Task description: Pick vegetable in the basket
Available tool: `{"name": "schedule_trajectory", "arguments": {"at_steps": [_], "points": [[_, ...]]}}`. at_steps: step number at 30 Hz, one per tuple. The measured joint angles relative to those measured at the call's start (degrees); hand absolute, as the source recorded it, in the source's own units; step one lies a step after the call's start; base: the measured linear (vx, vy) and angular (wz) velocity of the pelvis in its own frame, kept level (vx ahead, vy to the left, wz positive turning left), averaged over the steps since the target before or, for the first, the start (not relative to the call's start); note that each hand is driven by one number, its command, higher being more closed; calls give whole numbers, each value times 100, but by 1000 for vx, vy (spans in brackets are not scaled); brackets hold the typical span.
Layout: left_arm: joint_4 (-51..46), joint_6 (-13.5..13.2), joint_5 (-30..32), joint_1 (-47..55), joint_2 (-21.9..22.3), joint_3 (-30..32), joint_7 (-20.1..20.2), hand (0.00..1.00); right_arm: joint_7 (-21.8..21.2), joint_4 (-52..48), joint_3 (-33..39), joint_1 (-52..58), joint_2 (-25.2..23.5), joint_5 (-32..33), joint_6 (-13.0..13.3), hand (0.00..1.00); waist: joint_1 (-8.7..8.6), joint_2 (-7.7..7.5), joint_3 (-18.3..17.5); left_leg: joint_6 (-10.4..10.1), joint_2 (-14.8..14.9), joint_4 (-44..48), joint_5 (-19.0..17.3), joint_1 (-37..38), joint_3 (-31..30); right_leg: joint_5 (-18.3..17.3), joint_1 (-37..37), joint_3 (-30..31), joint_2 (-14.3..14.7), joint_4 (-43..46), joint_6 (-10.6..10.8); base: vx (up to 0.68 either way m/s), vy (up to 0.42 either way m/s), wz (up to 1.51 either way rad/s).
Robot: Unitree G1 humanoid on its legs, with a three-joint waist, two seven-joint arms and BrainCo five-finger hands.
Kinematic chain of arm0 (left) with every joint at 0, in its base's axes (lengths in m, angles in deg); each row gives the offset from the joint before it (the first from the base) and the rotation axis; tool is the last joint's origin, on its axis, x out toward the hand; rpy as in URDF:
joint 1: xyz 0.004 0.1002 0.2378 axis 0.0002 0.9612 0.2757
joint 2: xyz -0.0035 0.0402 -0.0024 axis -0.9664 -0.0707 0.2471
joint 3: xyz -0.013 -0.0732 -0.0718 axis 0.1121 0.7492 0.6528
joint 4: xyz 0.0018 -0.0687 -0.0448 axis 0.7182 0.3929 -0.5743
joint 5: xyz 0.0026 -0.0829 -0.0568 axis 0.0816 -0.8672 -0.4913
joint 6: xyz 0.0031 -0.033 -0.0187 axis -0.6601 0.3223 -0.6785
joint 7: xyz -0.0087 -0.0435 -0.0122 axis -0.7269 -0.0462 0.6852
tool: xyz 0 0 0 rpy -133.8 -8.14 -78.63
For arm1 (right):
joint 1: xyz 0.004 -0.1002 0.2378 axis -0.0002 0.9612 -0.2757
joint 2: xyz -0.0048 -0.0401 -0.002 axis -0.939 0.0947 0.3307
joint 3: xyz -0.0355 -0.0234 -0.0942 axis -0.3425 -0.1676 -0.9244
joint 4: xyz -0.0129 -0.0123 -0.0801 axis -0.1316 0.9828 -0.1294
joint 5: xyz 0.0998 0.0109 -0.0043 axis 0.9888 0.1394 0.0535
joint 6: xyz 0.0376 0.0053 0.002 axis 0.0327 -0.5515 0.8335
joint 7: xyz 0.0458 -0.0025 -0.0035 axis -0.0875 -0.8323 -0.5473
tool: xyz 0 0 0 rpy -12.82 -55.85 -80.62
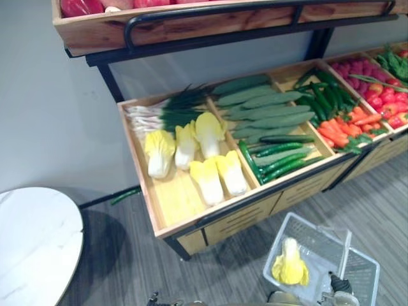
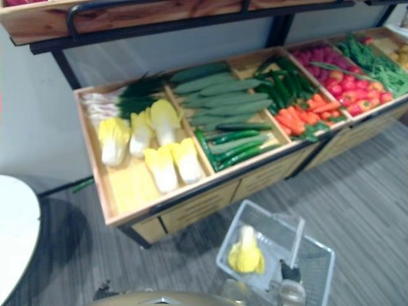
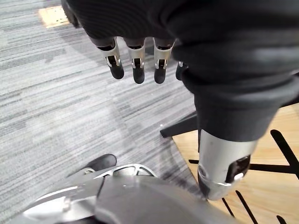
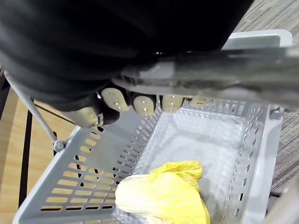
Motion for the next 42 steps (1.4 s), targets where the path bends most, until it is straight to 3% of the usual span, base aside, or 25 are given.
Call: {"name": "schedule_trajectory", "arguments": {"at_steps": [2, 3, 4, 5, 6, 7, 8, 10, 11, 12, 13, 14, 15, 16, 19, 22, 24, 25, 28, 29, 30, 32, 35, 36, 42], "points": [[0, 57, -30, -90, -44, 142, -25, 0, 6, -202, 144, 30, -167, 232, 42, 100, -24, 92, -4, 39, 295, 97, 4, -262, 271, 953, -373, 530, 380, -267, 87, -71, 77, -62], [-6, 83, -23, -119, -48, 200, -29, 0, -1, -249, 158, 37, -190, 256, 41, 100, -26, 248, -28, 117, 413, 120, 53, -353, 355, 1261, -407, 601, 486, -490, 57, -58, 47, -53], [-21, 102, -7, -168, -30, 288, -59, 0, -7, -304, 155, 31, -202, 311, 44, 100, -43, 290, 72, 172, 554, 195, 113, -450, 437, 1212, -490, 501, 517, -275, -54, -29, 36, -34], [-112, 106, 4, -220, -69, 368, -89, 0, -11, -358, 165, 24, -212, 440, 37, 100, -89, 200, 188, 188, 539, 243, 152, -402, 581, 631, -641, 219, 318, 802, -418, 9, 21, -37], [-157, 111, 6, -208, -98, 422, -104, 0, 18, -343, 195, 79, -198, 460, 2, 100, -75, 98, 165, 196, 530, 274, 154, -329, 763, 298, -602, -108, 60, 1688, -477, 22, 21, -39], [-192, 112, 5, -171, -99, 438, -113, 0, 18, -345, 175, 119, -200, 458, 11, 100, -73, 58, 132, 197, 531, 288, 154, -308, 874, 250, -568, -245, -50, 2030, -545, 40, -45, -63], [-248, 118, 4, -146, -101, 435, -130, 0, 21, -349, 90, 129, -197, 454, 34, 100, -60, 10, 110, 197, 536, 339, 154, -251, 1096, 257, -430, -428, -202, 2454, -556, 45, -118, -89], [-221, 161, 0, -194, -100, 452, -130, 0, -4, -354, -52, 127, -189, 421, 29, 100, -25, -94, 55, 197, 545, 635, 126, -263, 1476, 291, -232, -665, -195, 2148, -510, 24, -136, -115], [-220, 161, 1, -191, 0, 412, -109, 0, -7, -380, -142, 128, -207, 406, 41, 100, 12, -90, 74, 100, 580, 926, -17, -443, 1642, 347, -85, -807, -151, 1677, -584, -14, -69, -102], [-215, 162, 1, -195, 85, 412, -103, 0, -8, -373, -134, 61, -159, 405, 22, 100, 36, -19, 30, 39, 348, 675, -90, -431, 1547, 342, -12, -684, -132, 1259, -583, -214, -28, -133], [-257, 110, 5, -150, 378, 406, -98, 0, -7, -354, -10, 12, 74, 403, -21, 100, 52, 318, -44, 518, 198, 57, 587, -458, 1673, -61, 93, -639, -55, 1439, -533, -215, 62, -135], [-231, 120, 6, -178, 371, 378, -103, 0, -13, -266, -33, -39, 80, 397, -39, 100, 64, 324, -84, 574, 61, -54, 319, -345, 2263, -374, -2, -755, -334, 2517, -405, -214, 8, -140], [-220, 154, 6, -230, 206, 332, -81, 0, -7, -117, -35, -114, -12, 395, -62, 100, 61, 123, -36, 590, -54, 20, 299, -374, 2465, -422, 105, -714, -550, 2606, -362, -28, -168, -161], [-216, 160, 6, -241, 90, 329, -81, 0, -34, -44, -256, -269, -94, 368, -94, 100, 110, -92, -96, 594, 153, 462, 185, -572, 2873, -583, 265, -1115, -659, 1997, -258, 13, -287, -149], [-210, 195, 4, -231, 117, 259, -61, 0, -135, -36, -794, -354, -142, 170, -78, 100, 122, -41, -76, 593, 718, 1151, 151, -614, 3507, -762, 653, -1981, -329, 603, -167, 44, -342, -173], [-68, 224, 17, -430, 104, 225, -65, 0, -147, -63, -922, -178, -94, 174, -109, 100, 20, 40, -65, 603, 1286, 2089, 111, -633, 3786, -784, 1057, -1955, 78, -554, -209, 34, -390, -110], [-47, 213, 16, -459, 161, 200, -94, 0, -28, -74, -913, 64, -1, 190, -115, 100, -85, 268, -145, 574, 1922, 3033, 98, -567, 3762, -795, 1363, -1883, 336, -881, -229, -17, -232, -53], [-23, 215, 16, -455, 181, 197, -100, 0, -13, -74, -916, 99, 69, 189, -115, 100, -86, 304, -163, 553, 2026, 3178, 118, -507, 3759, -822, 1411, -1828, 365, -881, -273, 5, -150, -56], [-18, 221, 54, -436, 293, 35, -167, 0, -7, -78, -919, 235, 216, 178, -81, 100, -69, 477, -154, 368, 2056, 3121, 515, -142, 3144, -952, 1341, -1453, 279, -116, -473, 30, -42, -62], [-27, 218, 148, -432, 421, -2, -187, 0, 14, -164, -877, 99, 303, 191, -9, 100, -92, 707, -52, 319, 2133, 3108, 688, -71, 2580, -1293, 728, -1201, 291, 501, -457, -84, 12, -110], [-58, 214, 183, -336, 299, 43, -170, 0, 25, -279, -965, 64, 162, 184, 40, 100, -17, 347, -3, 207, 1859, 3407, 650, -261, 1874, -584, 665, -881, 249, -787, -533, -123, -38, -108], [-44, 135, 193, -305, 192, 111, -192, 0, 20, -261, -998, 15, 256, 162, 110, 100, -10, 380, 76, -198, 1243, 2715, 13, -454, 189, -781, 626, -486, 197, -651, -451, -50, -64, -100], [-62, 81, 169, -206, 331, 214, -223, 0, -30, -158, -1162, 46, 297, 96, 109, 100, 100, 359, 108, -374, 573, 1885, -119, -699, -1201, -692, 576, 71, 167, -719, -310, 101, 138, -109], [-59, 74, 170, -196, 371, 211, -225, 0, -24, -86, -1155, 3, 345, 50, 101, 100, 113, 440, 119, -431, 440, 1576, 185, -742, -1517, -631, 566, 276, 239, -808, -207, 72, 206, -87], [-108, 25, 242, -262, 182, 87, -215, 0, -28, -37, -1040, -28, 165, 52, 164, 100, 19, 218, 183, -495, -14, 1172, 81, -716, -1516, -409, 507, 540, -88, -1281, 119, 20, 159, -7]]}}
